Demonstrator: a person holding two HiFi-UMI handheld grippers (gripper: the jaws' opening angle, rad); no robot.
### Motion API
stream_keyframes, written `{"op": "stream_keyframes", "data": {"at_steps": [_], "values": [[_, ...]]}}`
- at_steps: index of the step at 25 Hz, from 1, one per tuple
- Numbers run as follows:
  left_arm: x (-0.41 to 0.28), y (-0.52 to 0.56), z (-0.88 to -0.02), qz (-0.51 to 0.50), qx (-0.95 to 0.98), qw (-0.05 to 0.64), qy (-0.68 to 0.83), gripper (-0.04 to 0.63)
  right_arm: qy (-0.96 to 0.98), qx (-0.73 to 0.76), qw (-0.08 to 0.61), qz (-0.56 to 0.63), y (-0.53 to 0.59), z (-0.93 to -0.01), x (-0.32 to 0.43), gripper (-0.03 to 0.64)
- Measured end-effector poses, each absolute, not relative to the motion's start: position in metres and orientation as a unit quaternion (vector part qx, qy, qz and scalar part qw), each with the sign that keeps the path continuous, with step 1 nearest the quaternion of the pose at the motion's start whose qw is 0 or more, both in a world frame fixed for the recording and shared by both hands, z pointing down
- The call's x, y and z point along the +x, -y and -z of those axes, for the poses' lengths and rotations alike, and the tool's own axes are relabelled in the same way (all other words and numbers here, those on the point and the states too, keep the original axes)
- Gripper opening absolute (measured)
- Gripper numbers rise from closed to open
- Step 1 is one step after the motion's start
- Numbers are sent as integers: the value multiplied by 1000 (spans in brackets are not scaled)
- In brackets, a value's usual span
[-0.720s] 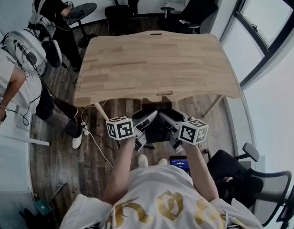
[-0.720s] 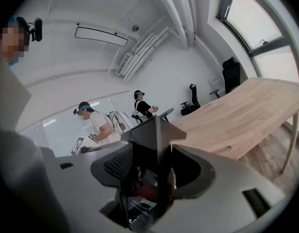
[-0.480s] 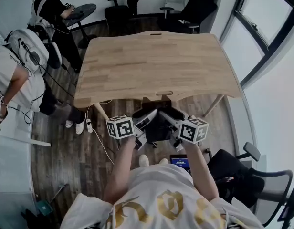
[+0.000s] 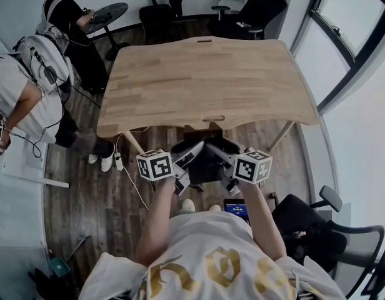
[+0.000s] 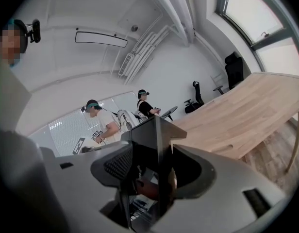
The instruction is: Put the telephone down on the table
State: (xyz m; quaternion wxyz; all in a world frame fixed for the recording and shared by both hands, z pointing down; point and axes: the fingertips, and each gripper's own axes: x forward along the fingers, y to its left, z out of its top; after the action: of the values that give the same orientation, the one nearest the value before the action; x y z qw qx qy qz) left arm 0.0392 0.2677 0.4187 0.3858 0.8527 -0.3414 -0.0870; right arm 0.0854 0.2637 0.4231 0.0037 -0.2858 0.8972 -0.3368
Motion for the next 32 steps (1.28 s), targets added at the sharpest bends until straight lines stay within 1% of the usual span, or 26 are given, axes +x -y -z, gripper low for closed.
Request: {"op": "stream_keyframes", "data": {"at_steps": [10,16,26,32], "values": [[56,-258,-428,76,847,389,354,212,-895,-271,10,354,-254,-433,102,238],[63,-228,-430,78,848,389,352,213,-895,-272,10,354,-223,-436,109,237],[53,-112,-442,68,858,398,316,213,-881,-306,11,361,-111,-447,99,237],[25,-35,-439,61,860,407,302,212,-873,-321,13,367,-35,-444,71,238]]}}
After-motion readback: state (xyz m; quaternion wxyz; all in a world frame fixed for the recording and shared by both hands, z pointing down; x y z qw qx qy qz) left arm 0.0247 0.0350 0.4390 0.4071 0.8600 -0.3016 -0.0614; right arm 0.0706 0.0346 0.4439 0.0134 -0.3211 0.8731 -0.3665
